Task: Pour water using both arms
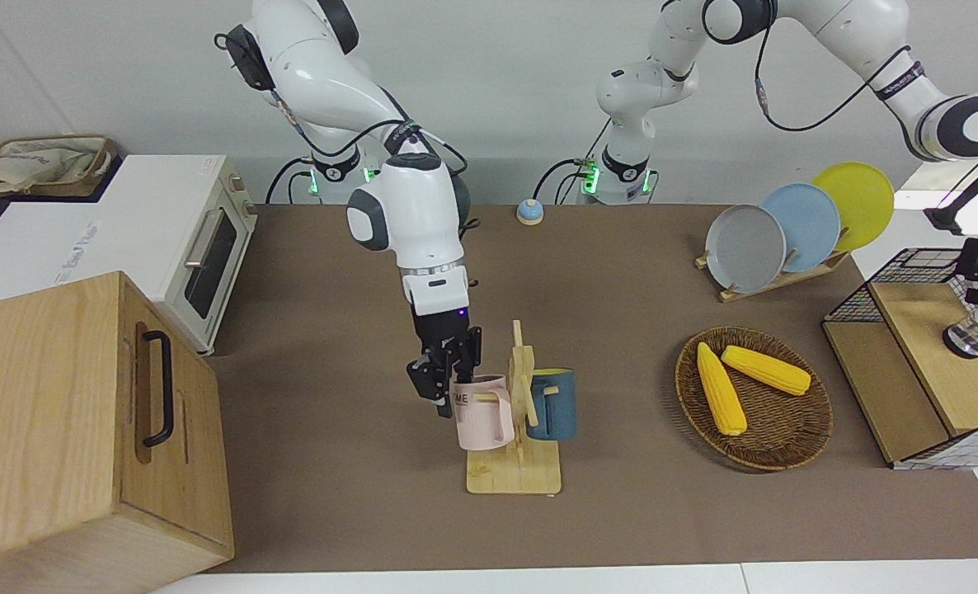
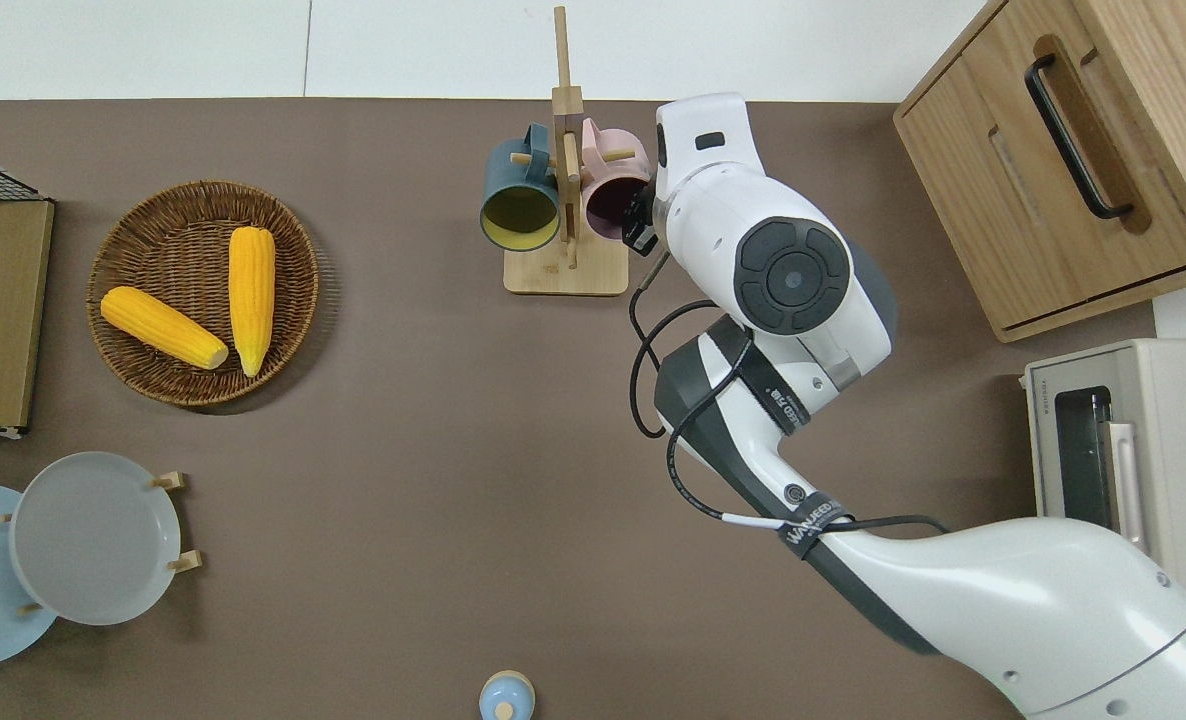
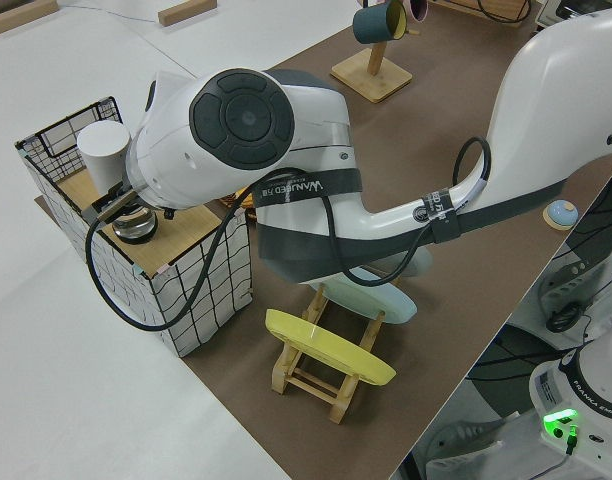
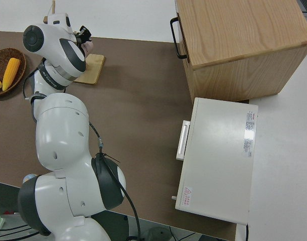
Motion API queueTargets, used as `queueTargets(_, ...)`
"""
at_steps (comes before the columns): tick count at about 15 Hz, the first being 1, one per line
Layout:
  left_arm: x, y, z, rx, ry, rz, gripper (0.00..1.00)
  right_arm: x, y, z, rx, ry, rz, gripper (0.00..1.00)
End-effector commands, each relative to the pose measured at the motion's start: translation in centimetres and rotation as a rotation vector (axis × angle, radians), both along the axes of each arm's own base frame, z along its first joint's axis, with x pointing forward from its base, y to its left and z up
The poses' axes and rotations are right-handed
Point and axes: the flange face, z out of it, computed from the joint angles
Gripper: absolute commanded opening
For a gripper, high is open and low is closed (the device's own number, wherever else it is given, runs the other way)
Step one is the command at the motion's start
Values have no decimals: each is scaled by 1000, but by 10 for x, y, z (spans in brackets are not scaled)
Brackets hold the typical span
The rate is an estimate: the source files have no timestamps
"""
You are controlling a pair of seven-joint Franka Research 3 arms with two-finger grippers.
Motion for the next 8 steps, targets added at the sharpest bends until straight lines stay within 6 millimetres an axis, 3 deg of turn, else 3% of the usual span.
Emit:
queueTargets(1,5,1,-6,18,-26,2,998,6,0,1,-2,-20,-8,479)
queueTargets(2,7,0,-6,16,-34,3,998,6,1,3,-1,-23,-8,433)
queueTargets(8,15,1,-19,22,-46,3,995,5,4,6,10,-26,-18,393)
